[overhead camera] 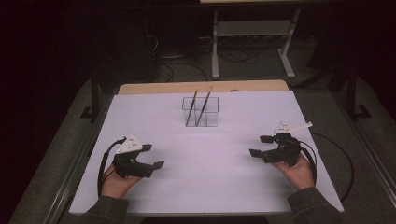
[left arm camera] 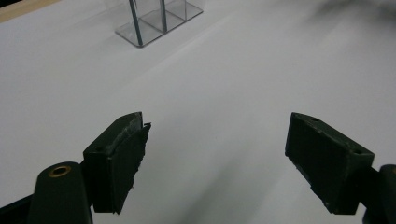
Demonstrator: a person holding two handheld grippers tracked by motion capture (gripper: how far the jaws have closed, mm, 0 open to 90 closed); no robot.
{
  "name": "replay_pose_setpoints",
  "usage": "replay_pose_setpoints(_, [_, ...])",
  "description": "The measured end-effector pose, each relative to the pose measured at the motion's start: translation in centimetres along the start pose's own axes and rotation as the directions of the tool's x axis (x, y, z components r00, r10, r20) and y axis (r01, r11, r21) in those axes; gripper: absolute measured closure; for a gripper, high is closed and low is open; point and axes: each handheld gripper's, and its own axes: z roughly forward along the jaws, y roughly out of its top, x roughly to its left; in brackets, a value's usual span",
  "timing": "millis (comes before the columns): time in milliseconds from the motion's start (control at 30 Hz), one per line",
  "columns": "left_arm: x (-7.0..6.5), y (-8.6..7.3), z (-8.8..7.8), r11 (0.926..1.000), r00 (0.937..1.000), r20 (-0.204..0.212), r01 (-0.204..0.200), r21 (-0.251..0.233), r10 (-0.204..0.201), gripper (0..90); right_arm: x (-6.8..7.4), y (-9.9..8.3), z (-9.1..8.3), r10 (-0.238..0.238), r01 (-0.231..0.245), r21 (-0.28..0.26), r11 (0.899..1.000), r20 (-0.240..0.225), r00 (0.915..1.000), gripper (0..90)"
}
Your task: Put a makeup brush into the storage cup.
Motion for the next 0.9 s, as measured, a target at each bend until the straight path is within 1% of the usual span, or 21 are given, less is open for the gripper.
replay_pose_setpoints(33, [0.1,0.0,0.0,1.0000,1.0000,0.000,-0.005,0.004,0.005,19.4,0.0,-0.1,0.0,0.001,-0.001,-0.003,1.000,-0.002,1.0000,20.5])
replay_pose_setpoints(100, [0.0,-0.1,0.0,1.0000,1.0000,0.000,0.007,-0.001,-0.007,19.3,-0.1,-0.3,-0.1,-0.001,0.001,-0.003,1.000,0.000,1.0000,20.4])
replay_pose_setpoints(233, [0.0,-0.1,0.0,1.0000,1.0000,0.001,0.005,-0.001,-0.005,19.3,0.0,-0.5,-0.2,0.002,-0.002,-0.003,1.000,0.001,1.0000,20.1])
replay_pose_setpoints(300, [0.0,-0.2,0.0,1.0000,1.0000,0.002,0.002,0.003,-0.002,19.3,0.0,-0.6,-0.3,-0.006,0.006,-0.011,1.000,0.001,1.0000,20.1])
replay_pose_setpoints(400, [-0.1,-0.3,0.2,1.0000,1.0000,0.005,0.007,0.002,-0.007,19.3,0.1,-0.8,-0.3,0.001,-0.001,-0.012,1.000,-0.001,1.0000,20.0])
replay_pose_setpoints(433, [-0.1,-0.3,0.2,1.0000,1.0000,0.005,-0.004,0.008,0.004,19.2,0.1,-0.9,-0.3,0.002,-0.002,-0.014,1.000,-0.001,1.0000,19.9])
replay_pose_setpoints(467, [-0.1,-0.3,0.3,0.9999,1.0000,0.007,-0.002,0.010,0.002,19.2,0.1,-1.0,-0.3,0.006,-0.006,-0.013,1.000,-0.003,1.0000,20.0])
replay_pose_setpoints(600, [-0.3,-0.4,0.4,0.9999,0.9999,0.012,0.001,0.014,-0.001,19.3,0.1,-1.4,-0.4,0.006,-0.006,-0.017,1.000,-0.006,1.0000,19.9])
replay_pose_setpoints(700, [-0.3,-0.5,0.4,0.9999,0.9999,0.012,-0.007,0.014,0.007,19.3,0.1,-1.5,-0.5,0.005,-0.005,-0.028,1.000,-0.008,1.0000,19.8])
replay_pose_setpoints(767, [-0.4,-0.6,0.4,0.9999,0.9999,0.014,-0.001,0.011,0.001,19.2,0.1,-1.5,-0.6,0.010,-0.011,-0.026,1.000,-0.011,0.9999,19.7])
replay_pose_setpoints(900, [-0.4,-0.7,0.5,0.9999,0.9999,0.016,-0.003,0.012,0.002,19.2,0.2,-1.6,-0.9,0.008,-0.009,-0.037,0.999,-0.008,0.9999,19.2])
